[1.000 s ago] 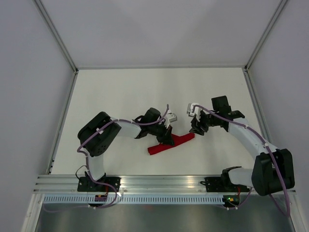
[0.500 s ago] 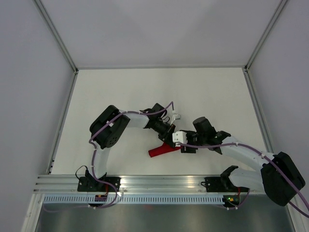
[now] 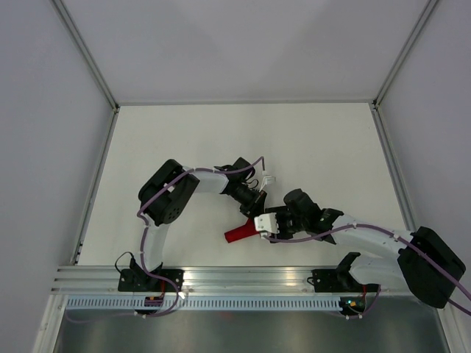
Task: Fold the napkin, place the utensils inside, and roll it up
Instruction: Roll the napkin with the utensil
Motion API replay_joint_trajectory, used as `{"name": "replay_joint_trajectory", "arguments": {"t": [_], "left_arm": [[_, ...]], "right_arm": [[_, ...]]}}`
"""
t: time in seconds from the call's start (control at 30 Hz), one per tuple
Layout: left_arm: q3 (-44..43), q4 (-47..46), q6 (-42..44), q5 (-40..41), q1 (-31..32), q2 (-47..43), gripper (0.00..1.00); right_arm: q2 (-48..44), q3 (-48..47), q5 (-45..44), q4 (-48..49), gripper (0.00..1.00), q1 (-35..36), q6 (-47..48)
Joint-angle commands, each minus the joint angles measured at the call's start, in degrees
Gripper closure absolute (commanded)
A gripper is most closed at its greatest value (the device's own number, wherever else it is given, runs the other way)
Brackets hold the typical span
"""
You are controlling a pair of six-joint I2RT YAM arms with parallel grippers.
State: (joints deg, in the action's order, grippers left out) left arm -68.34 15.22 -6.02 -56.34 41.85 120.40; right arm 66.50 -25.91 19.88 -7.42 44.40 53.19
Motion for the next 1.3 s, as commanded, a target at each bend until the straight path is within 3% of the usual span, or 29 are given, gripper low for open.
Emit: {"name": "replay_joint_trajectory", "arguments": {"t": [0.0,0.2,0.33,0.4,0.67,0.97,1.13,1.27], "left_arm": [[-0.04,4.99,2.77,6.77,0.08,3.0,0.98],[0.04,5.43,3.56,7.03,-0.01,2.47,0.93],[0.13,5.43,4.26,7.03,-0.36,0.9,0.78],[-0.04,5.52,4.35,6.85,-0.8,0.1,0.67],[0.04,3.94,2.77,13.87,-5.54,-8.84,0.57],[5.47,-2.82,-3.99,38.47,-11.78,-21.42,0.54],[12.95,-10.28,-11.81,56.04,-13.46,-35.97,0.51],[20.94,-18.96,-15.42,64.76,-13.37,-47.93,0.48]], "right_arm": [[1.17,0.6,-1.95,1.53,0.36,1.47,0.86],[5.83,-0.19,-2.74,1.27,0.5,2.09,1.74],[6.71,-0.37,-3.53,0.57,0.74,2.18,2.01],[6.98,-0.54,-3.71,0.04,0.77,2.18,2.18],[9.87,-4.49,-2.83,-6.81,0.86,2.09,2.71],[14.09,-10.03,-0.02,-14.37,0.88,1.57,2.71],[19.09,-15.55,2.61,-20.69,0.87,-0.28,4.55],[25.16,-22.33,6.82,-28.34,0.88,-2.91,7.19]]}}
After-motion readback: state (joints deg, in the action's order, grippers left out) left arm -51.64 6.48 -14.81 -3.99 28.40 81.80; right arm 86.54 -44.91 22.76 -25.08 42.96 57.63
